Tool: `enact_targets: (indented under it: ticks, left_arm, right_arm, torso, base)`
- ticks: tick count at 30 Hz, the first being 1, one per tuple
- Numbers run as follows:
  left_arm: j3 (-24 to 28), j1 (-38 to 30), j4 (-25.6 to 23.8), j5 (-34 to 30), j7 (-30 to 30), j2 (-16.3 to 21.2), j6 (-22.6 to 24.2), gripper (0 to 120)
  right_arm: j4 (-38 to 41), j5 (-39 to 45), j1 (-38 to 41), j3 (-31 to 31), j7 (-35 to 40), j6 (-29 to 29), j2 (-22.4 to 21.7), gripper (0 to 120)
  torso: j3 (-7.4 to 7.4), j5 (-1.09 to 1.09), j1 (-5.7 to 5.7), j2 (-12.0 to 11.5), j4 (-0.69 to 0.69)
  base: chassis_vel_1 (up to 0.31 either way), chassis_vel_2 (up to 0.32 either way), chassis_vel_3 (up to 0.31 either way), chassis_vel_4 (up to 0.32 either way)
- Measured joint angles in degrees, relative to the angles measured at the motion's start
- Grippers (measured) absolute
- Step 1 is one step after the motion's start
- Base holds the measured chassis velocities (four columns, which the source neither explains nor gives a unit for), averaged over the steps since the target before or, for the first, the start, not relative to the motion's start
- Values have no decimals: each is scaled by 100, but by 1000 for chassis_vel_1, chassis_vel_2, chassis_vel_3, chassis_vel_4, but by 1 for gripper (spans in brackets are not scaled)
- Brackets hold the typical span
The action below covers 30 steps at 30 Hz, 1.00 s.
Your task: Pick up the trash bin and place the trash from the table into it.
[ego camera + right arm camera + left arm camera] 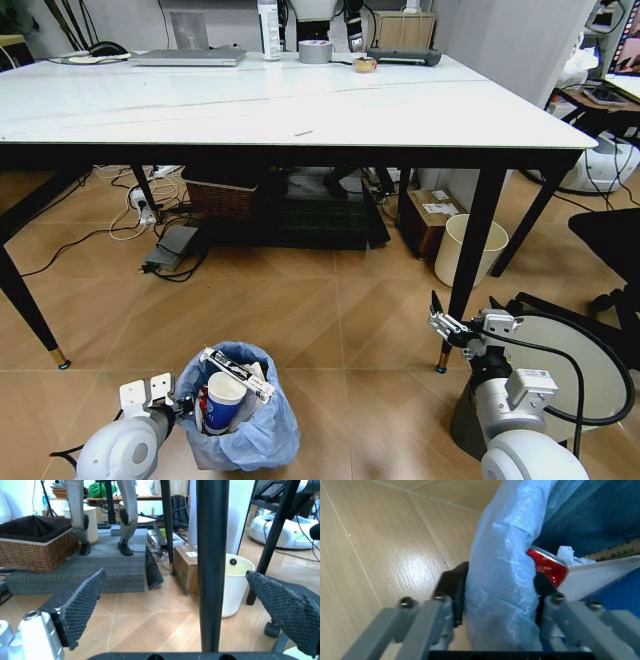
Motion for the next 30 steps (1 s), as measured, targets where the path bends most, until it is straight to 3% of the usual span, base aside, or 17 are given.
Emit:
enact_targets:
  ticks: [4,7,11,13,17,20,23,27,30]
  left_arm:
    - [-31,40,-19,77,49,13,-36,58]
    - [-33,62,-42,118,72,16,-67,65]
    - [-68,125,-139,178,276,28,-114,83]
    - [-74,132,-158,187,312,31,-121,84]
    - [-98,195,-370,284,358,45,-180,99]
    - [-108,271,-517,585,425,90,-304,100]
    - [-137,392,-737,1404,751,163,-795,100]
    - [-364,703,-1277,3052,1634,173,-2083,100]
    - [-458,838,-1519,3523,1829,151,-2462,100]
  right_arm:
    - [0,-15,-3,-8,-7,0,25,100]
    - [-1,-21,-5,-9,-9,0,32,100]
    - [-1,-26,-11,-10,-17,0,44,100]
    - [-1,-26,-13,-10,-19,0,46,100]
    - [-1,-26,-18,-10,-30,0,70,100]
    - [-1,-26,-24,-11,-30,0,80,100]
    - [-1,-26,-26,-14,-30,0,97,100]
    - [-1,-31,-5,-3,-13,-25,151,100]
    - [2,-32,25,12,19,-57,176,100]
  torso:
    - [0,0,0,0,0]
    - [0,0,0,0,0]
    - [0,0,0,0,0]
    - [0,0,0,0,0]
    - [0,-1,0,0,0]
    - [0,0,0,0,0]
    - [0,-1,0,0,0]
    - [0,1,0,0,0]
    - [0,0,0,0,0]
  base:
    - [0,0,0,0]
    - [0,0,0,0]
    - [0,0,0,0]
    - [0,0,0,0]
    - [0,0,0,0]
    - [0,0,0,0]
    - [0,0,0,0]
    - [0,0,0,0]
    - [0,0,0,0]
